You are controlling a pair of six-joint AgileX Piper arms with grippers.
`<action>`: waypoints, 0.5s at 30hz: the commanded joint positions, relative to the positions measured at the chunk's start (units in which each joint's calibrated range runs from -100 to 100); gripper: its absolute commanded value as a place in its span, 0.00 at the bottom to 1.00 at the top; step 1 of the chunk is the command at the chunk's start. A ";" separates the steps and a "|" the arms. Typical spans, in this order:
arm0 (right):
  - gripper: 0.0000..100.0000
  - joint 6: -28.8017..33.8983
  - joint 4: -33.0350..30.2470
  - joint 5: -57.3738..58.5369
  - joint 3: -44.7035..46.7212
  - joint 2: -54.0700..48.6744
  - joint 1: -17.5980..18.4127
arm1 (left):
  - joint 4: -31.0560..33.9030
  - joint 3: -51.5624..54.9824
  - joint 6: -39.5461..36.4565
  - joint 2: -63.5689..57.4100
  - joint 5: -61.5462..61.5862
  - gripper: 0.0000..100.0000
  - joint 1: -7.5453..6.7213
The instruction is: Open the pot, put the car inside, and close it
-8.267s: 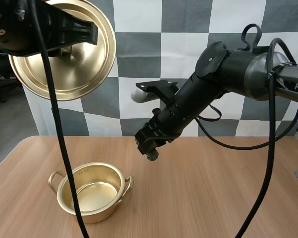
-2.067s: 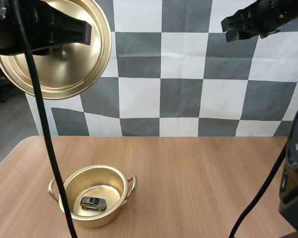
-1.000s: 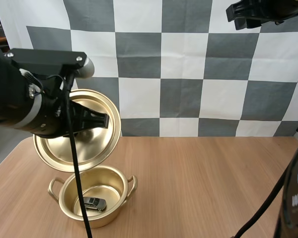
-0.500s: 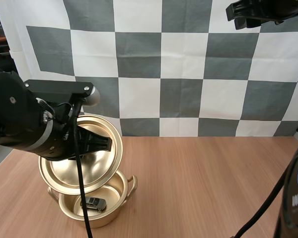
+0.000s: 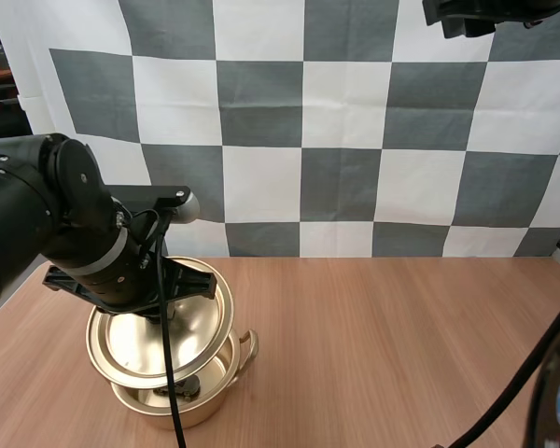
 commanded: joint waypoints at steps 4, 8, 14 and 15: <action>0.73 -0.04 -0.16 0.06 -0.03 0.08 -0.04 | -0.09 -0.02 0.00 0.16 -1.41 0.00 0.01; 0.73 -0.04 -0.16 0.06 -0.03 0.08 -0.04 | -1.99 0.27 0.97 2.97 0.06 0.00 0.01; 0.73 0.24 -0.74 0.06 -0.03 0.08 -0.04 | -3.06 0.27 1.53 8.28 0.06 0.00 0.01; 0.73 0.24 -0.90 0.06 -0.03 0.08 -0.04 | -3.06 0.27 1.53 8.55 0.06 0.00 0.01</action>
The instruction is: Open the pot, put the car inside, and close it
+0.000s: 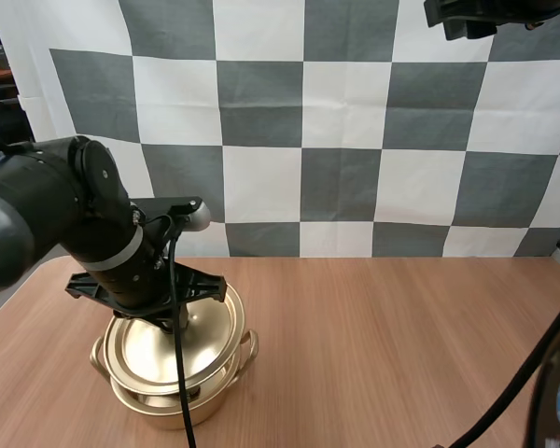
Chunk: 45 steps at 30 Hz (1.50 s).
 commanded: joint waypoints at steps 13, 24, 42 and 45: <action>0.73 0.03 -0.13 0.06 -0.03 0.08 -0.04 | 1.67 0.41 -0.59 3.30 -0.63 0.00 0.01; 0.73 0.03 -0.26 0.06 -0.03 0.08 -0.04 | 1.67 1.03 -0.59 5.95 -1.38 0.00 0.01; 0.70 0.03 -0.26 0.06 -0.03 0.08 -0.04 | 2.13 1.03 -0.69 10.28 -4.15 0.00 0.01; 0.70 0.03 -0.26 0.06 -0.03 0.08 -0.04 | 2.13 1.03 -0.69 12.56 -4.16 0.00 0.01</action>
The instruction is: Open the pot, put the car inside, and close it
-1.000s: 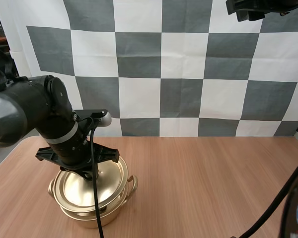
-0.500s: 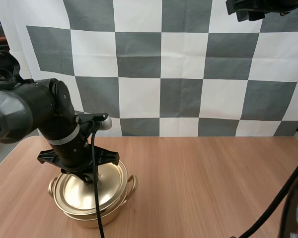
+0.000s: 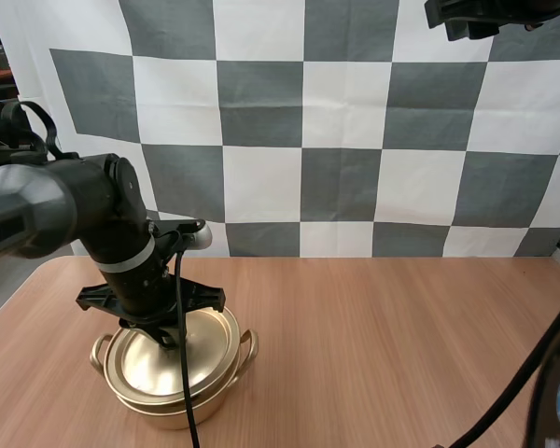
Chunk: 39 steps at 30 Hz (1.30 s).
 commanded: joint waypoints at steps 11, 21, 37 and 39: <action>0.70 0.03 0.13 0.06 -0.03 0.08 -0.04 | -0.02 2.44 0.02 2.24 -4.50 0.00 0.01; 0.66 0.03 0.49 0.06 -0.03 0.08 -0.04 | 1.86 3.44 0.93 2.24 -5.80 0.43 0.01; 0.59 0.03 0.49 0.06 -0.03 0.08 -0.04 | -2.93 3.44 8.62 2.24 -3.47 0.69 0.01; 0.59 0.03 0.49 0.06 -0.03 0.08 -0.04 | -1.52 3.44 5.29 2.24 -4.17 0.78 0.01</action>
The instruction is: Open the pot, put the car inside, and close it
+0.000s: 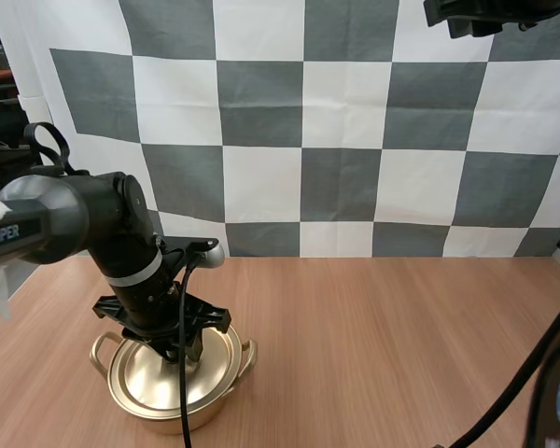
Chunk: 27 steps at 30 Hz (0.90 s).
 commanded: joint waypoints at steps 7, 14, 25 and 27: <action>0.59 0.03 0.01 0.06 -0.03 0.08 -0.04 | 5.99 0.04 -5.09 0.08 -4.73 0.89 0.01; 0.54 0.03 0.66 0.06 -0.03 0.08 -0.04 | 5.97 -0.33 -4.35 0.08 -5.23 0.89 0.01; 0.53 0.03 0.56 0.06 -0.03 0.08 -0.04 | 6.37 -5.20 -4.85 0.08 -0.57 0.92 0.01; 0.53 0.03 0.56 0.06 -0.03 0.08 -0.04 | 6.37 -7.16 -4.51 0.08 0.46 1.00 0.01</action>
